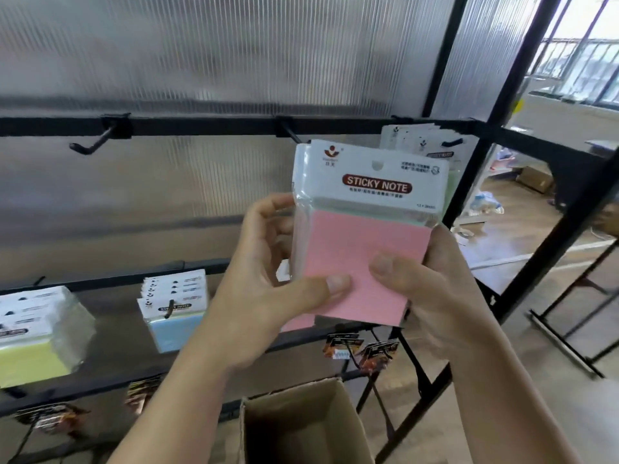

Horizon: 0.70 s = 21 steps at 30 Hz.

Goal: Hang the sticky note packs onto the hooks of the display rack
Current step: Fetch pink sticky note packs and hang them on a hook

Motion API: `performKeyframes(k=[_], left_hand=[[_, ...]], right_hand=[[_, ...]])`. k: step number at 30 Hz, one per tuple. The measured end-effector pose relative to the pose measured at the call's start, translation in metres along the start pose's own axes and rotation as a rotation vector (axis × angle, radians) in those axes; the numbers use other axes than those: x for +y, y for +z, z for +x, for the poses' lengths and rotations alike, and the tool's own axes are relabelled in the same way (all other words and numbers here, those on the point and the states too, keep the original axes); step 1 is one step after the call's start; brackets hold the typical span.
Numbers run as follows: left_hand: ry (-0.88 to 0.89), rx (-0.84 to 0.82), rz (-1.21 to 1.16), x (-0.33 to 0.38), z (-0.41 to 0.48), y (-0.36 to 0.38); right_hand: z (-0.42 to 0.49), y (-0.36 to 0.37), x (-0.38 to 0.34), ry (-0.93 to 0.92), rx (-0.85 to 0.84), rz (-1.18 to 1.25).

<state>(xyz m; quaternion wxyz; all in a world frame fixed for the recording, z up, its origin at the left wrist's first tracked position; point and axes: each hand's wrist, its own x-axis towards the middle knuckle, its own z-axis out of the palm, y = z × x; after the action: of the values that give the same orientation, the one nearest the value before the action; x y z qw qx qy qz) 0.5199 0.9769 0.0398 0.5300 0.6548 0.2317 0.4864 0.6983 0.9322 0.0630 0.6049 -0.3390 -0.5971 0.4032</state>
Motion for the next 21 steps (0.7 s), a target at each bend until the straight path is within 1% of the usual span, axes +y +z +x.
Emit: performKeyframes(k=[2,5,8,10,15,19,21], left_hand=[[-0.053,-0.025,-0.082,-0.011,-0.004,0.012],[-0.178,-0.092,-0.201,-0.030,-0.010,0.040],[-0.246,-0.205,-0.215,-0.047,-0.015,0.080],[-0.295,-0.248,-0.235,-0.056,-0.017,0.110],[-0.374,-0.374,-0.252,-0.072,-0.011,0.193],[-0.423,-0.401,-0.256,-0.090,0.000,0.274],[-0.441,-0.396,-0.265,-0.102,0.005,0.317]], right_hand=[[-0.015,-0.007,0.001,0.048,0.059,-0.042],[-0.042,-0.020,0.007,0.117,0.150,-0.130],[-0.075,-0.040,0.010,0.156,0.239,-0.167],[-0.097,-0.059,0.007,0.181,0.292,-0.176],[-0.149,-0.125,-0.006,0.180,0.402,-0.194],[-0.190,-0.193,-0.019,0.233,0.523,-0.228],[-0.212,-0.231,-0.024,0.286,0.588,-0.304]])
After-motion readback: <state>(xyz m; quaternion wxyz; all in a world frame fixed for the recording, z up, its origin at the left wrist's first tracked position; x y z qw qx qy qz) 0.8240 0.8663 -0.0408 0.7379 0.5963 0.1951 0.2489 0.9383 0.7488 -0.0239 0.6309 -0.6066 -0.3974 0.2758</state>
